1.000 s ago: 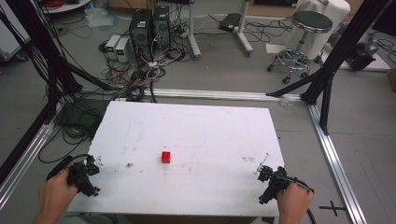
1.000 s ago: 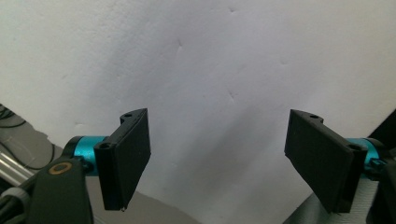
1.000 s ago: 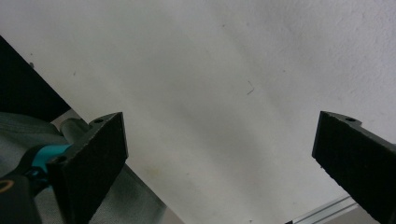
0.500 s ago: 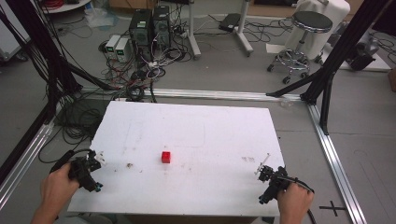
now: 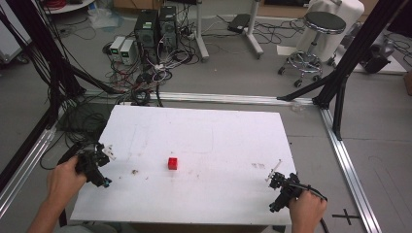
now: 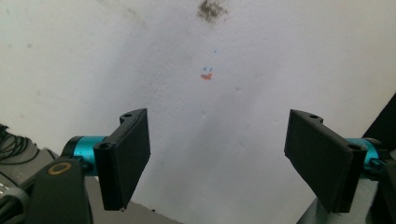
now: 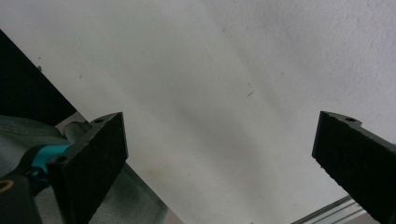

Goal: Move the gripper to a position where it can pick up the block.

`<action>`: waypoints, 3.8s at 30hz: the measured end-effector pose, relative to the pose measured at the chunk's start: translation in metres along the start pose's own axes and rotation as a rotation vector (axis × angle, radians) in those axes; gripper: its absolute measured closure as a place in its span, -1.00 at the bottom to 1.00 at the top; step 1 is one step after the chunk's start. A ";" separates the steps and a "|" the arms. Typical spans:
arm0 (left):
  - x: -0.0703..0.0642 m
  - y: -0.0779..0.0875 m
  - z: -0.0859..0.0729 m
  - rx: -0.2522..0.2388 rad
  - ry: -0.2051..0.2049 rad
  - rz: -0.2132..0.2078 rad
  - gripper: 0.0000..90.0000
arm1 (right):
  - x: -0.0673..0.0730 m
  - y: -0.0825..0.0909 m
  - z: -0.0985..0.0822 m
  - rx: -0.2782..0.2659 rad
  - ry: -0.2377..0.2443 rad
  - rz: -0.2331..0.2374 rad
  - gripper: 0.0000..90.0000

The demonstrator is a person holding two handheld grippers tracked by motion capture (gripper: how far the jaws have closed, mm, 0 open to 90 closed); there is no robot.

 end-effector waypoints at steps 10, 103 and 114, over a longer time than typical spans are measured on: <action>-0.001 0.005 0.029 0.011 -0.080 -0.040 -0.49 | 0.001 0.000 0.002 0.000 0.004 0.006 -0.94; -0.087 -0.087 0.188 0.174 -0.519 -0.115 -0.48 | 0.004 -0.007 0.016 -0.022 0.043 0.027 -0.94; -0.087 -0.097 0.186 0.196 -0.545 -0.115 -0.48 | 0.004 -0.008 0.016 -0.020 0.049 0.031 -0.94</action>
Point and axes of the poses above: each handheld gripper's, and its own axes: y roughly backward along the jaws, z roughly out of its top, x roughly to its left, the point moved 10 cm from there along -y, roughly forward along the jaws, and after that the axes turned 14 degrees about y, right-handed, at the moved point
